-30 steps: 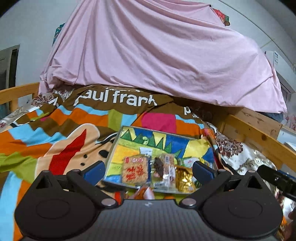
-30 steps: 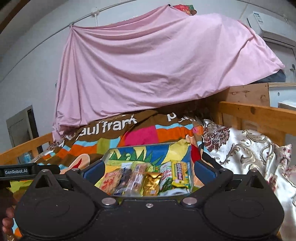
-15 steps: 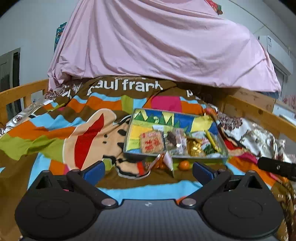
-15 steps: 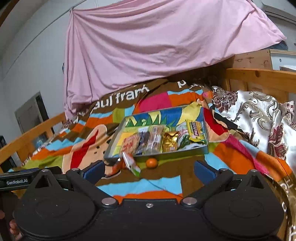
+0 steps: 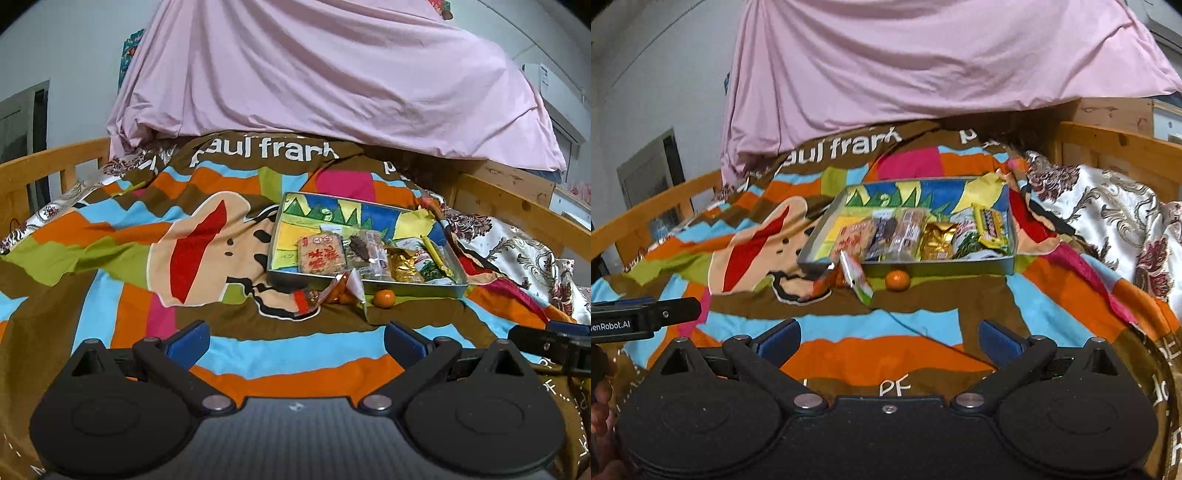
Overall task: Organize snacks
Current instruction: 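Withdraw both tools from the tray back over the blanket, then lower both tools toward the orange wrapper and mandarin beside the tray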
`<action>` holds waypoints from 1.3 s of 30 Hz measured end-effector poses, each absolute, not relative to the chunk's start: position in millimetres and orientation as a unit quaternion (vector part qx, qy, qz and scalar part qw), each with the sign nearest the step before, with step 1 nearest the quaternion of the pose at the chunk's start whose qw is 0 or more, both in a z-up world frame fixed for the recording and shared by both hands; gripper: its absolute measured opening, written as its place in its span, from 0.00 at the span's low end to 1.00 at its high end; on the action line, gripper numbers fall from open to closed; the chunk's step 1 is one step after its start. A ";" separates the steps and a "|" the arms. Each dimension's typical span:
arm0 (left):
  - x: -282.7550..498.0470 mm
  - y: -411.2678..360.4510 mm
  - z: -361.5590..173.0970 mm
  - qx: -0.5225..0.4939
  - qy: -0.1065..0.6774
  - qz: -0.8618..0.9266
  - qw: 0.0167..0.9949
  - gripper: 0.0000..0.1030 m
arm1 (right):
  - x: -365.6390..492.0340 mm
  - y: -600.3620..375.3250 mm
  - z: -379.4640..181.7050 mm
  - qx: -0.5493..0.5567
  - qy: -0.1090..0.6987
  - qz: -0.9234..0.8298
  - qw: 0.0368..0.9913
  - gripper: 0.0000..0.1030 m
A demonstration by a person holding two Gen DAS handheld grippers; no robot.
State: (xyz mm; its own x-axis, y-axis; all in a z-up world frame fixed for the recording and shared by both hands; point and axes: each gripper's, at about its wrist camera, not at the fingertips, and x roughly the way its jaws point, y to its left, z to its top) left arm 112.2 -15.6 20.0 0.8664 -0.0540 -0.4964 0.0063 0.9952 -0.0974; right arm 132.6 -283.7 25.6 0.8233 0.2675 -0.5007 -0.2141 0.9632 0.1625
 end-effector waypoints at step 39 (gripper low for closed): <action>190.8 -24.9 -24.2 -0.024 0.299 -0.025 0.953 1.00 | 186.5 -253.5 4.6 -0.044 0.273 0.120 0.954 0.99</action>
